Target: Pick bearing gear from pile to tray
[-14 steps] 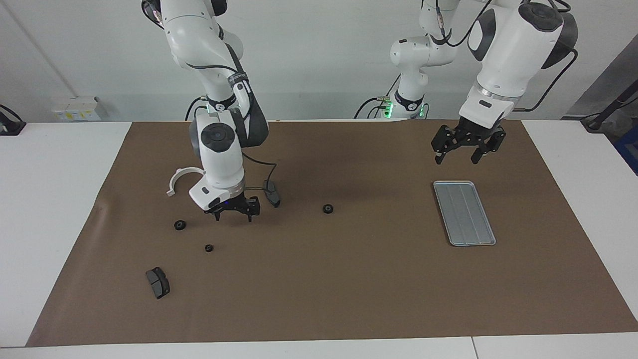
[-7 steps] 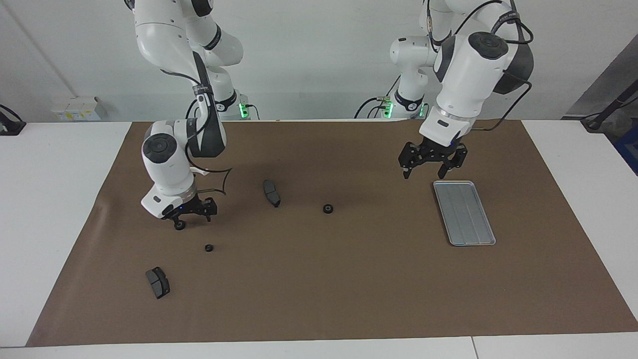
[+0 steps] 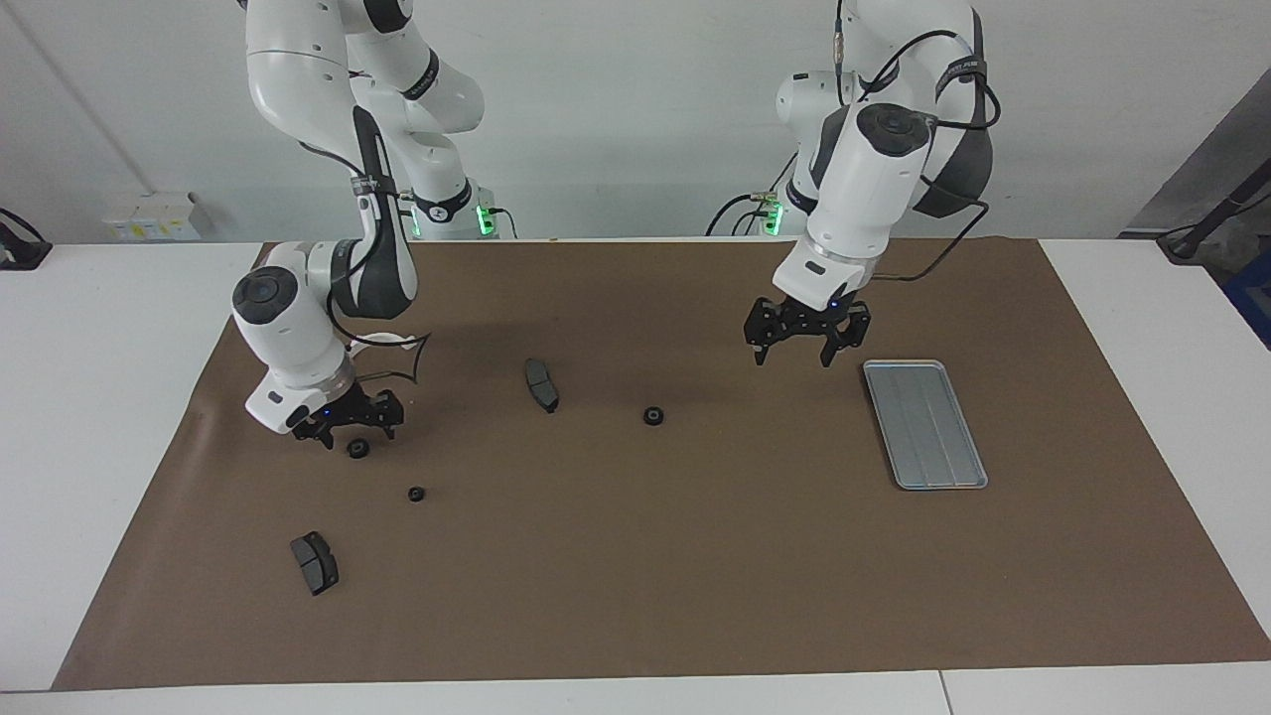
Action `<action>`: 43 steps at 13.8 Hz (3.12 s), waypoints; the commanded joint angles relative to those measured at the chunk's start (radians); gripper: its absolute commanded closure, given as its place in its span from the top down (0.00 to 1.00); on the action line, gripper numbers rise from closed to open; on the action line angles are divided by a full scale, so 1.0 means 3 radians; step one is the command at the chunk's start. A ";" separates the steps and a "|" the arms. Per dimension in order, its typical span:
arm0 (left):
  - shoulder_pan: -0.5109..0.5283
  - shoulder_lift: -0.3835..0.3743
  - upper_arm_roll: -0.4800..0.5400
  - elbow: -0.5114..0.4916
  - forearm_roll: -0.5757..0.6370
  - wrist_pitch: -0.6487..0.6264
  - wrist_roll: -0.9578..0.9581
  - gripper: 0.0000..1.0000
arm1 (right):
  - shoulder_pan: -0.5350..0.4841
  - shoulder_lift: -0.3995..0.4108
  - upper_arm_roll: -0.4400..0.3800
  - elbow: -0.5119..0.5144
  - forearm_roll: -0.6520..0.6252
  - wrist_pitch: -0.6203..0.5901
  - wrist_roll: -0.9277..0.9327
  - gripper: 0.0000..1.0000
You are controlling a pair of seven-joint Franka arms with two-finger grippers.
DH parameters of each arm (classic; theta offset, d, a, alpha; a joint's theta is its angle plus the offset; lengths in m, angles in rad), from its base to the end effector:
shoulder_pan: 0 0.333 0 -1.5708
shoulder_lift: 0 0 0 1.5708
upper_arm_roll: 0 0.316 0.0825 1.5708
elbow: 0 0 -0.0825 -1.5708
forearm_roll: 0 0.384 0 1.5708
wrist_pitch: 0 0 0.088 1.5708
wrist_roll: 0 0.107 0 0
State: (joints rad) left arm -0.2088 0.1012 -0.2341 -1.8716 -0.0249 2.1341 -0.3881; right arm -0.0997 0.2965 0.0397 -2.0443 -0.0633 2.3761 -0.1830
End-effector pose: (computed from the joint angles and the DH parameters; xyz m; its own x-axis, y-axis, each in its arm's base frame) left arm 0.5464 -0.2559 0.4749 0.9906 -0.0328 0.1331 -0.0469 -0.9934 0.1045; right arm 0.5949 -0.0371 0.2993 0.9858 0.1657 0.0283 0.1645 -0.9856 0.0396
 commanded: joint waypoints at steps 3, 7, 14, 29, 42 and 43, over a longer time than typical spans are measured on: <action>-0.0428 0.0198 0.0059 -0.0245 0.0260 0.0398 -0.0586 1.00 | -0.0107 -0.0037 0.0047 -0.0191 0.0078 0.0358 -0.0147 0.63; -0.0669 0.0511 0.0059 -0.0214 0.0615 0.0710 -0.1344 1.00 | -0.0107 -0.0037 0.0047 -0.0191 0.0099 0.0353 -0.0141 0.52; -0.0838 0.0874 0.0065 -0.0015 0.0620 0.0873 -0.1544 1.00 | -0.0133 0.0009 0.0047 -0.0201 0.0099 0.0470 -0.0147 0.50; -0.1001 0.1314 0.0080 0.0180 0.1049 0.0976 -0.1841 0.68 | 0.0046 -0.0155 0.0543 0.0248 0.0165 -0.0065 0.0788 0.00; -0.0915 0.1177 0.0065 0.0195 0.1019 0.0797 -0.1795 0.11 | 0.0562 -0.0078 0.0543 0.0786 0.0119 -0.0522 0.1750 0.00; -0.0803 0.1090 0.0054 0.0200 0.1009 0.0756 -0.1779 0.08 | 0.0644 -0.0073 0.0543 0.0791 0.0119 -0.0496 0.1831 0.00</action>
State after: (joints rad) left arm -0.4918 0.4750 -0.2222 -1.8100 0.2734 2.4009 -0.9207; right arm 0.0586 0.2589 0.2003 -1.8315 -0.0302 2.2232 0.3111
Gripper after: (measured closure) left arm 0.643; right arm 0.652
